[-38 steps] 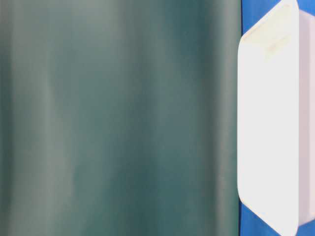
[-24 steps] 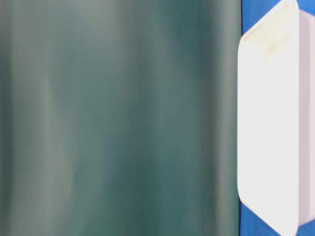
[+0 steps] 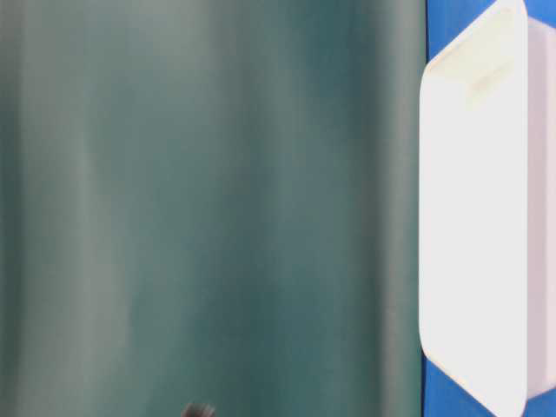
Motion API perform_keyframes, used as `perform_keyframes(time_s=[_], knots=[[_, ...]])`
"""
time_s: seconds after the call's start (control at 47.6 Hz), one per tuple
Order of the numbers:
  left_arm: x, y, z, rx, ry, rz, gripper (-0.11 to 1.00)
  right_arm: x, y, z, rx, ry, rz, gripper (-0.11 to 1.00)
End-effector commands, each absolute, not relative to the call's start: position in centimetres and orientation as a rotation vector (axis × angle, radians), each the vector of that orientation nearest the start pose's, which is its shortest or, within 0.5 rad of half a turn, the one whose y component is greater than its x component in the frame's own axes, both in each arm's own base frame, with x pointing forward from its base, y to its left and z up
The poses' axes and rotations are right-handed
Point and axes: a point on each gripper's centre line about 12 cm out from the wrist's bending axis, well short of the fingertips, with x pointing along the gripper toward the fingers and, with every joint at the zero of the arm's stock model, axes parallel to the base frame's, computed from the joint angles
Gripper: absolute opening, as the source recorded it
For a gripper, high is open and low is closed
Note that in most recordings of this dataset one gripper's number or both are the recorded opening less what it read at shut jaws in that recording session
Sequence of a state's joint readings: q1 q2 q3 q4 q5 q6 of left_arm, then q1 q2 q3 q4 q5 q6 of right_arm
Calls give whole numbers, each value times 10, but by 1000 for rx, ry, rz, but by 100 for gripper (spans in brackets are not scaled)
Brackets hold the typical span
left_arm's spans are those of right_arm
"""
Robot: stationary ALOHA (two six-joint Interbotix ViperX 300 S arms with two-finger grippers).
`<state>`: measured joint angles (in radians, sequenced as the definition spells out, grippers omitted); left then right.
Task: Place one roll of tape in the white case with the left arm.
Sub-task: 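Move the left gripper over the orange tape roll, fingers open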
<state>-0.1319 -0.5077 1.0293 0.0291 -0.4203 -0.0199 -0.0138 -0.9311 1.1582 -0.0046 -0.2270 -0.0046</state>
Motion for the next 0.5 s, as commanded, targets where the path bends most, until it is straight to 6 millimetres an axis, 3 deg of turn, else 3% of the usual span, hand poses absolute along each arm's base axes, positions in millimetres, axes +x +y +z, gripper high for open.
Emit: perform_keyframes(time_s=[0.0, 0.105, 0.189, 0.483], knots=[[299, -49, 264, 19, 91, -170, 41, 208, -4, 295, -11, -18, -17, -11], [314, -57, 260, 21, 123, -186, 72, 209, -5, 292, -12, -8, -22, -11], [328, -61, 255, 25, 171, -192, 89, 210, -5, 291, -11, -1, -25, -11], [378, -72, 219, 18, 469, -180, 88, 212, -8, 284, -11, 35, -35, -11]])
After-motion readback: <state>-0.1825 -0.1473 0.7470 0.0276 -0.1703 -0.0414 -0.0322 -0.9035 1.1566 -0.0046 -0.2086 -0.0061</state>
